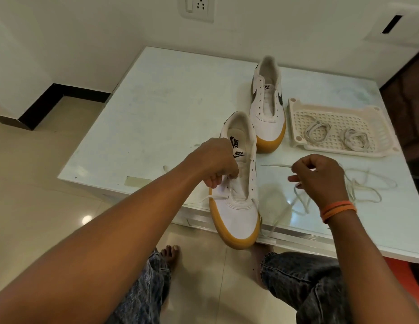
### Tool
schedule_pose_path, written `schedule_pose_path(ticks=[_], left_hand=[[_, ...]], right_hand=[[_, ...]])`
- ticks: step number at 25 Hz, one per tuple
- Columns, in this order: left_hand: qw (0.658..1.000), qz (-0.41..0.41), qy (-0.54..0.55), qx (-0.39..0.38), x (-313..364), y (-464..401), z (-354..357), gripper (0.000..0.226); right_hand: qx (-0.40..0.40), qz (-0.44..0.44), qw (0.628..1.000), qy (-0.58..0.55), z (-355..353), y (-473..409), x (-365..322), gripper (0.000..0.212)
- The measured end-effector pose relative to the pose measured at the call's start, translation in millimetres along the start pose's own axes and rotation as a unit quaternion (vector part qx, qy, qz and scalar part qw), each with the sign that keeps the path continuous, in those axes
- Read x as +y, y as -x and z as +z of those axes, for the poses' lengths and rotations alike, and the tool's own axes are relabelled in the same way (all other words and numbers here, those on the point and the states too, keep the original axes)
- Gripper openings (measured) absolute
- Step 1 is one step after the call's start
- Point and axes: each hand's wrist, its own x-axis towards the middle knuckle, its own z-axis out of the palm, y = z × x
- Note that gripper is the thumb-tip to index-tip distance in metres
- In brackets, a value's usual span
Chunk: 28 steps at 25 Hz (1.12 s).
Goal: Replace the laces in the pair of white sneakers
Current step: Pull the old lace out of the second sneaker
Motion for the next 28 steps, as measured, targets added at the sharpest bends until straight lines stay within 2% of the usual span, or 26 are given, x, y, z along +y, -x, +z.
schedule_pose_path(ticks=[2, 4, 7, 9, 10, 12, 13, 18, 20, 24, 26, 28], left_hand=[[0.997, 0.049, -0.045, 0.034, -1, 1, -2, 0.028], [0.991, 0.105, -0.078, 0.034, 1, 5, -2, 0.024], [0.982, 0.156, -0.1, -0.031, 4, 10, 10, 0.016], [0.976, 0.175, -0.121, -0.037, 3, 9, 23, 0.012], [0.973, 0.186, -0.132, -0.024, 4, 6, 28, 0.012], [0.971, 0.197, -0.137, 0.002, 5, 2, 34, 0.012], [0.972, 0.196, -0.132, 0.008, 5, 1, 35, 0.012], [0.971, 0.199, -0.134, 0.016, 5, 2, 41, 0.012], [0.967, 0.212, -0.142, -0.019, 5, 3, 35, 0.012], [0.954, 0.221, -0.125, -0.161, -3, 8, 6, 0.014], [0.954, 0.209, -0.111, -0.183, -10, 5, -4, 0.01], [0.96, 0.2, -0.101, -0.167, -11, 2, -4, 0.004]], right_hand=[[0.011, -0.009, 0.995, 0.094, -7, -6, 11, 0.012], [0.015, -0.031, 0.985, 0.167, -3, -5, 17, 0.006], [0.007, -0.122, 0.985, 0.121, 9, -1, 9, 0.022], [-0.054, -0.202, 0.977, 0.046, 18, 7, -2, 0.031], [-0.101, -0.235, 0.966, 0.044, 23, 13, -5, 0.037], [-0.167, -0.291, 0.937, 0.1, 35, 17, -1, 0.041], [-0.173, -0.303, 0.928, 0.129, 39, 16, 3, 0.037], [-0.149, -0.292, 0.933, 0.146, 43, 13, 6, 0.03], [-0.152, -0.289, 0.935, 0.14, 43, 12, 4, 0.029], [-0.132, -0.284, 0.941, 0.13, 36, 7, 3, 0.021], [-0.138, -0.282, 0.942, 0.117, 34, 7, 2, 0.02], [-0.149, -0.283, 0.941, 0.111, 38, 9, 1, 0.022]])
